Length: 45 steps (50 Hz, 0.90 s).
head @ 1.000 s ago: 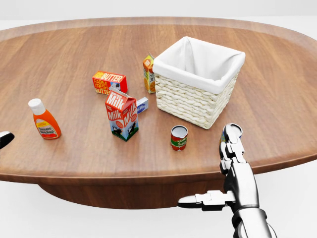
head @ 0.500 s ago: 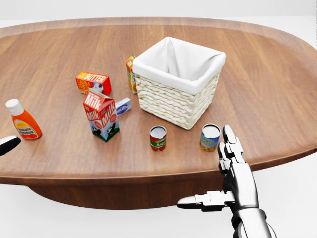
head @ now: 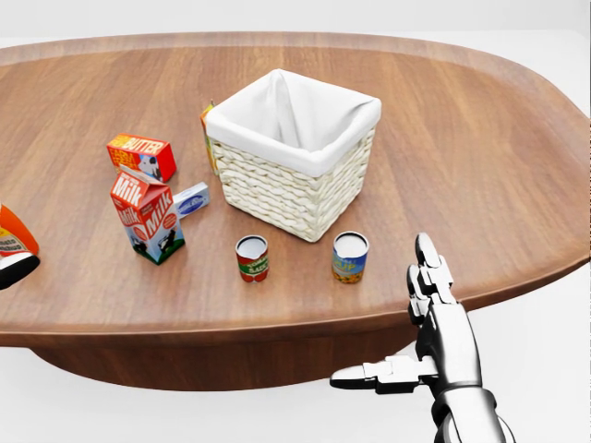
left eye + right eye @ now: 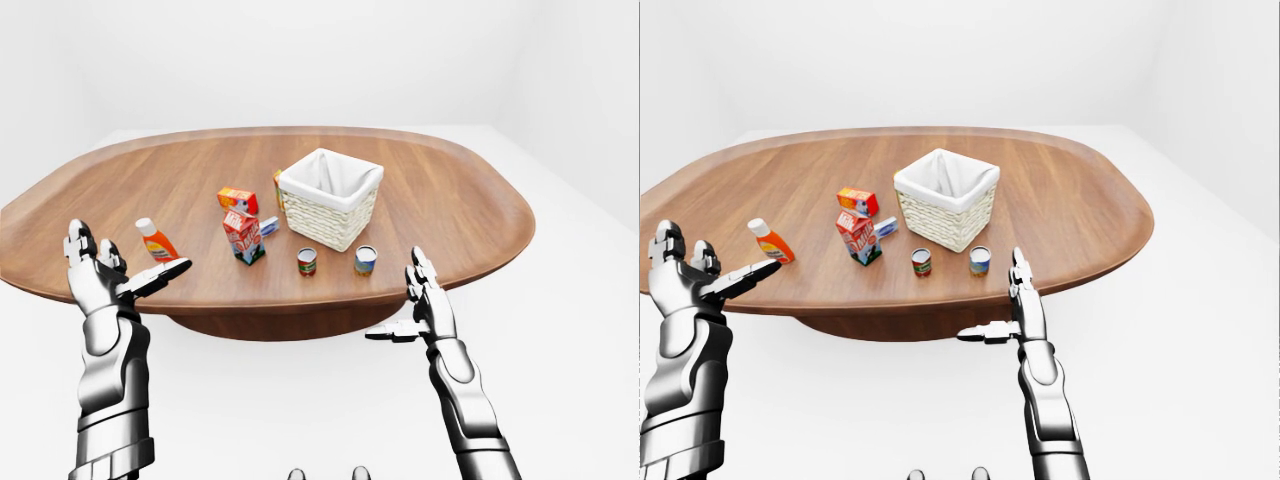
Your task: Pick up the alphabet soup, and put it in the basket.
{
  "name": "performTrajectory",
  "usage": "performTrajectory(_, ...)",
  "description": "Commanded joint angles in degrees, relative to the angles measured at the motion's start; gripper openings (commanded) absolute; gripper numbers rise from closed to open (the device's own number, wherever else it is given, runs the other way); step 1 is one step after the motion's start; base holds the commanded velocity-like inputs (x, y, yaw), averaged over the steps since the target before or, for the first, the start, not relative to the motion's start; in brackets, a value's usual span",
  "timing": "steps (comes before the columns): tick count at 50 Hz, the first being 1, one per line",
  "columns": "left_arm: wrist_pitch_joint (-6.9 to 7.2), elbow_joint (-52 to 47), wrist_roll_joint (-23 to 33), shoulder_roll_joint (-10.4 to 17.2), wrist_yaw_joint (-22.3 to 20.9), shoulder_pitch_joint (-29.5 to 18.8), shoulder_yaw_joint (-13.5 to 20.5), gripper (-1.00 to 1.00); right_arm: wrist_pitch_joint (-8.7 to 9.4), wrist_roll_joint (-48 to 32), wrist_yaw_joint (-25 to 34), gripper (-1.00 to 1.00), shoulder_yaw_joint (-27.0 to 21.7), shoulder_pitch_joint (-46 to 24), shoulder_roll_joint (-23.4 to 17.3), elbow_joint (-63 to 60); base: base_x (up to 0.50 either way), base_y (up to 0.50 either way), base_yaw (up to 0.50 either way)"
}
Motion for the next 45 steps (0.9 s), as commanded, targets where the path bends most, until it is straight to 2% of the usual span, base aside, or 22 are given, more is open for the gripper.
performTrajectory(1,-0.70,0.4,0.4,0.0,-0.2,-0.1,-0.1,1.00,-0.02,-0.1,-0.1,1.00,0.0,0.1,0.0,-0.1,0.00,-0.12,0.00)
performTrajectory(15,-0.22,-0.3,0.3,-0.1,-0.1,0.2,0.0,1.00,0.35,-0.7,-1.2,1.00,-0.2,0.1,0.0,-0.6,0.00,-0.01,0.00)
performTrajectory(22,-0.49,0.2,0.4,-0.1,-0.2,0.0,0.0,1.00,0.41,-0.3,-1.0,1.00,-0.4,0.3,-0.1,-0.5,0.00,0.00,0.00)
performTrajectory(29,-0.33,0.0,0.3,-0.1,-0.1,0.1,0.0,1.00,1.32,-0.3,-0.8,1.00,-0.1,0.6,0.0,-1.5,0.00,0.00,0.00)
performTrajectory(45,-0.33,-0.3,0.4,-0.1,-0.2,0.2,0.0,1.00,0.69,0.1,-0.3,1.00,-0.3,0.1,-0.1,-0.3,0.00,0.00,0.00)
